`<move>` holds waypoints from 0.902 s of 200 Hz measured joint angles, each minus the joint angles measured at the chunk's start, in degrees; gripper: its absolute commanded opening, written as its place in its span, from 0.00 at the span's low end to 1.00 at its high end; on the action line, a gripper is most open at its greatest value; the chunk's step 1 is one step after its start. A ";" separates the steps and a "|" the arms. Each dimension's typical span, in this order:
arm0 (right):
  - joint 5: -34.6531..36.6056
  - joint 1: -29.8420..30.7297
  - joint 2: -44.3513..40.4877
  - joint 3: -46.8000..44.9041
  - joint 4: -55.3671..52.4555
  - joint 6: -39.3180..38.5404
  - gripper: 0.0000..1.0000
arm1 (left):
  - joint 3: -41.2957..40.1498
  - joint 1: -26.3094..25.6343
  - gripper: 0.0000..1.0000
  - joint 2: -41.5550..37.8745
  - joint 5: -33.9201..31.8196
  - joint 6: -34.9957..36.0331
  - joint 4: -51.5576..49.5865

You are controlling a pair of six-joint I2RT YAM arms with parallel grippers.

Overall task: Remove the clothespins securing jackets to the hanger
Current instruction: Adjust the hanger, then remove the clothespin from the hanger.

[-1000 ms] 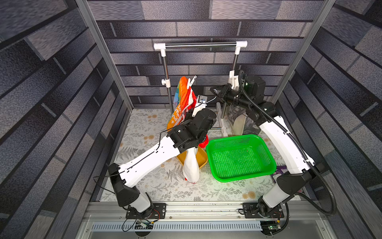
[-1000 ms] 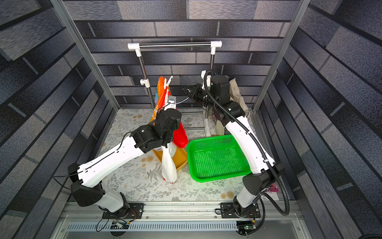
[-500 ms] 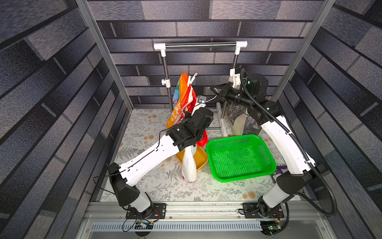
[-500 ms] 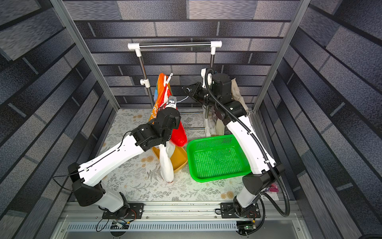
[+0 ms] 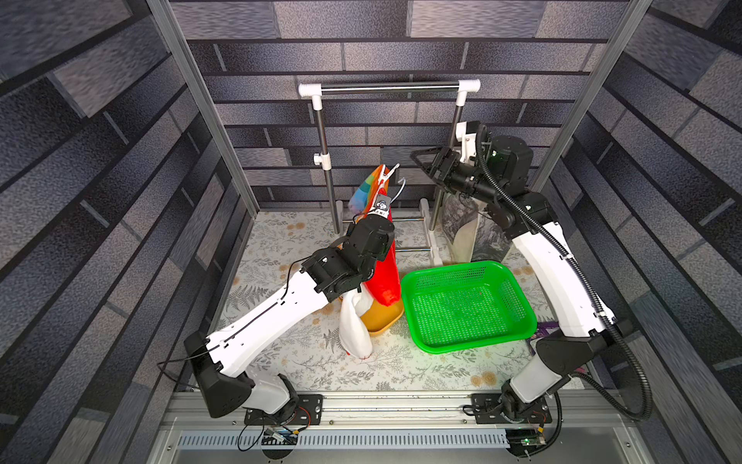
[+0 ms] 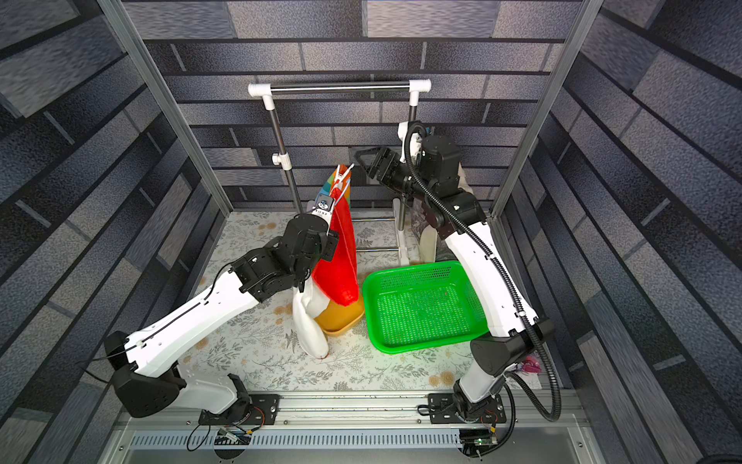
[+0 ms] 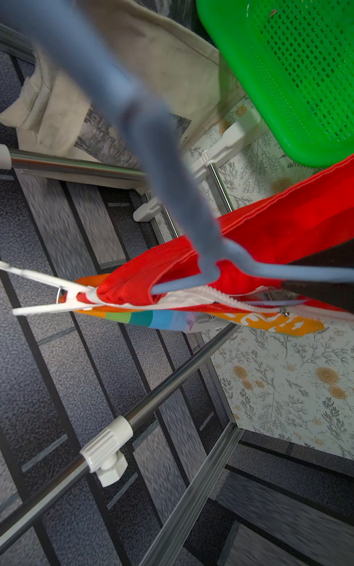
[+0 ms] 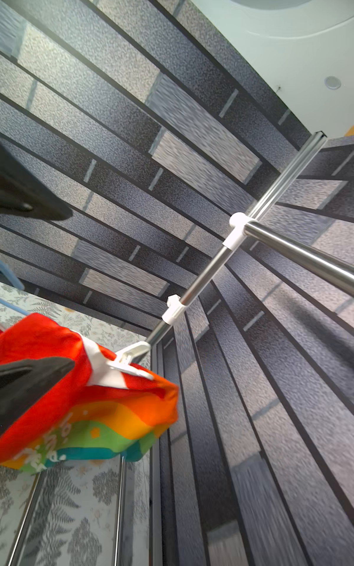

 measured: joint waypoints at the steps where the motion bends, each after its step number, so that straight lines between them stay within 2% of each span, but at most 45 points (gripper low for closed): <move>1: 0.02 -0.13 0.11 0.31 -0.22 -0.07 0.78 | -0.17 0.04 0.00 -0.22 0.13 0.07 -0.20; 17: 0.02 -2.32 3.76 10.14 -4.92 -2.60 0.87 | -1.92 -0.15 0.00 -2.19 0.92 1.20 -1.22; 34: -1.79 -3.41 8.52 20.35 -9.60 -4.61 0.87 | -3.72 -0.70 0.00 -3.67 1.31 2.80 -1.31; 47: -4.11 -3.32 10.64 22.91 -12.31 -4.83 0.87 | -4.61 -1.31 0.00 -4.17 1.25 4.42 -1.29; 72: -8.85 -3.19 13.35 18.80 -16.33 -3.89 0.78 | -5.62 -3.13 0.00 -4.04 0.48 8.57 -0.92; 87: -10.56 -3.13 15.19 15.67 -19.47 -3.93 0.78 | -6.34 -4.44 0.00 -3.67 -0.48 11.13 -0.07; 132: -10.23 -3.13 16.68 9.51 -28.81 -6.75 0.80 | -9.05 -6.10 0.00 -2.23 -2.03 16.11 1.49; 180: -11.50 -3.13 14.60 4.24 -29.42 -6.29 0.70 | -9.90 -6.49 0.00 -2.16 -2.27 18.16 2.71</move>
